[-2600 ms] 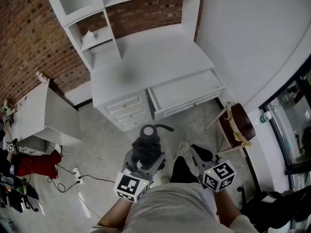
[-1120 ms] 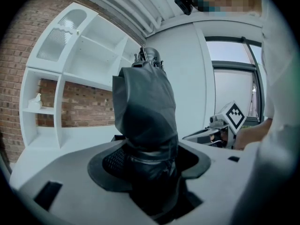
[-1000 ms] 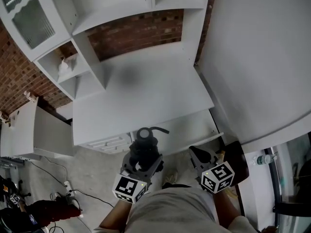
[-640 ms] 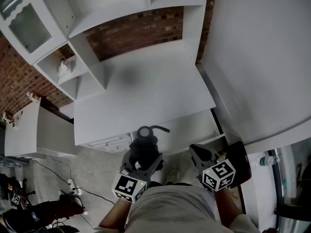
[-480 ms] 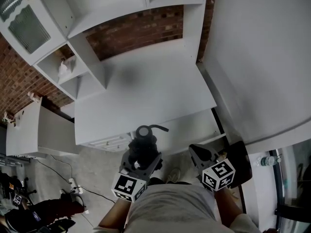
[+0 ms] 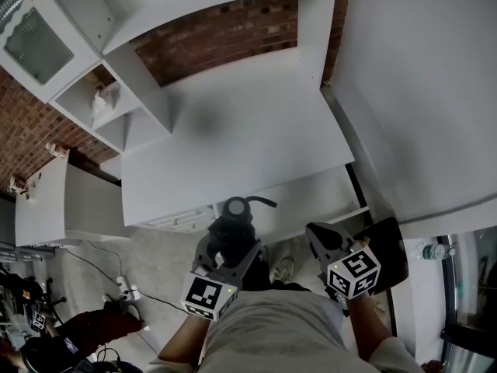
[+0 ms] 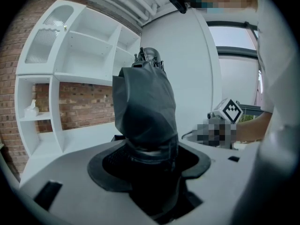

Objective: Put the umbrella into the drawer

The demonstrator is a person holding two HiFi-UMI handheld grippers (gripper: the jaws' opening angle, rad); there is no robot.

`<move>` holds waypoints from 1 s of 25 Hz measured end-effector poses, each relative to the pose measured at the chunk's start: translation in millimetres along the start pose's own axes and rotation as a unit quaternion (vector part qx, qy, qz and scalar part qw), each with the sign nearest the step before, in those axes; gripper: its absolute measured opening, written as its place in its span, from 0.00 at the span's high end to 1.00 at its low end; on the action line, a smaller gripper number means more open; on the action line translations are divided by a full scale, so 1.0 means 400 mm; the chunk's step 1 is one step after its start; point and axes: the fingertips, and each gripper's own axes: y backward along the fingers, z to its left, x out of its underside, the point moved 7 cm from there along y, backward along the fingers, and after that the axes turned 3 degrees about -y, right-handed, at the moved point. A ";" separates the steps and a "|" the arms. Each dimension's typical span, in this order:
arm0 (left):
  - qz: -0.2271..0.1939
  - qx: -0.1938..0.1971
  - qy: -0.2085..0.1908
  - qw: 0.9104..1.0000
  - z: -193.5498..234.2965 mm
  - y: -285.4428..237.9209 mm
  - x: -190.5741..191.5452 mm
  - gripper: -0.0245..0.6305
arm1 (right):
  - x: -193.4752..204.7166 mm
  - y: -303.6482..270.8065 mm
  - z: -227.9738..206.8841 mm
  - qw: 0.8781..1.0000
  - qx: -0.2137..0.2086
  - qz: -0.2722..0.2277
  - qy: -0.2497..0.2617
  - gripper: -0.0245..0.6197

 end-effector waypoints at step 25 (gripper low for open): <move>0.084 0.063 -0.057 0.993 0.123 -0.176 0.072 0.53 | -0.010 -0.106 -0.072 0.998 0.051 0.015 -0.031 0.91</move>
